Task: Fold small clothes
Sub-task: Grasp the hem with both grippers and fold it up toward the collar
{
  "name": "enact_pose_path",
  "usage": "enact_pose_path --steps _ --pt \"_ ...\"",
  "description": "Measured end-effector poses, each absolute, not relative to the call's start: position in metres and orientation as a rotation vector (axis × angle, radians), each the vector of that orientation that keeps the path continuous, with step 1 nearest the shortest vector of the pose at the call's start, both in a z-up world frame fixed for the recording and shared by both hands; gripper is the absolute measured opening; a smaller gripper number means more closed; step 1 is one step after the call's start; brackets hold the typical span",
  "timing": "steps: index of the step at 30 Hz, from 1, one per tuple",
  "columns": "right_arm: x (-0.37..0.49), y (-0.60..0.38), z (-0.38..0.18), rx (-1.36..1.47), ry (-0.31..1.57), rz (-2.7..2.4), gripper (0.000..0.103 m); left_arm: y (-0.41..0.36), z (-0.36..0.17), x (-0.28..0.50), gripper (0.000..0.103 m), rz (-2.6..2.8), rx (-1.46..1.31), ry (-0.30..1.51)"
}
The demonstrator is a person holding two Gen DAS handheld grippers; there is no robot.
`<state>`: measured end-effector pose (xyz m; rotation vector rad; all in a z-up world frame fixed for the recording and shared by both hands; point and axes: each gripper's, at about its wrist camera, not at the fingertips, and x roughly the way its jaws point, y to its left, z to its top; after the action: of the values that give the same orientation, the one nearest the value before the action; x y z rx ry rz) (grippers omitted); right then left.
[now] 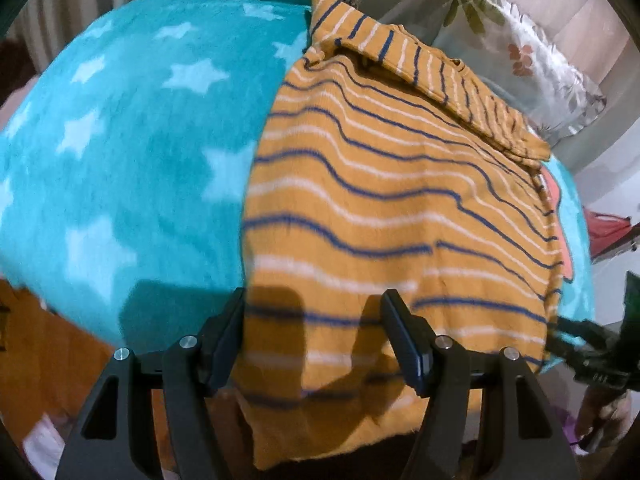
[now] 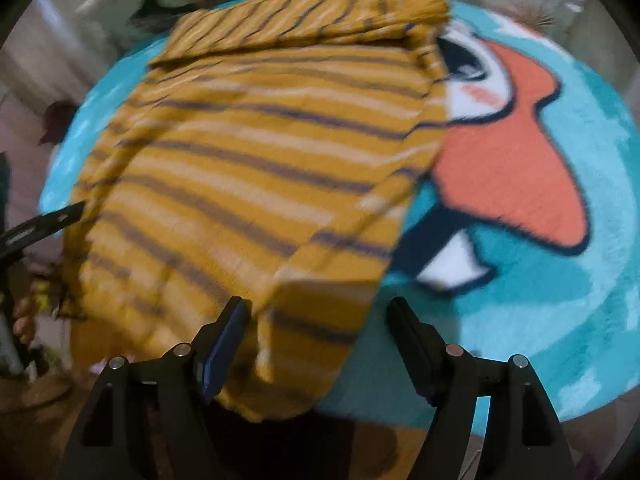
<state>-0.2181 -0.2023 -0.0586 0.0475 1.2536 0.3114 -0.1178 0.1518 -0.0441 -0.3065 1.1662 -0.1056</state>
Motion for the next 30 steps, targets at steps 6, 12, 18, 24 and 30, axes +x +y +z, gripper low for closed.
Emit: enact_pose_path --steps 6,12,18,24,30 --pt "-0.227 -0.175 -0.058 -0.071 1.260 0.434 0.071 0.142 -0.046 -0.125 0.063 -0.096 -0.323 1.177" --pt "-0.207 -0.163 -0.054 -0.103 1.238 0.482 0.015 0.145 -0.044 -0.117 0.018 -0.118 -0.400 1.243" --pt "-0.167 -0.200 -0.013 0.210 1.175 0.574 0.013 0.154 -0.013 -0.087 0.018 -0.147 -0.517 1.217" --pt "-0.069 -0.229 -0.002 0.393 1.057 0.444 0.017 0.155 0.015 0.017 0.031 -0.086 -0.601 1.070" --pt "-0.027 -0.254 -0.005 0.388 1.044 0.284 0.033 0.154 0.052 0.044 0.068 -0.092 -0.518 0.963"
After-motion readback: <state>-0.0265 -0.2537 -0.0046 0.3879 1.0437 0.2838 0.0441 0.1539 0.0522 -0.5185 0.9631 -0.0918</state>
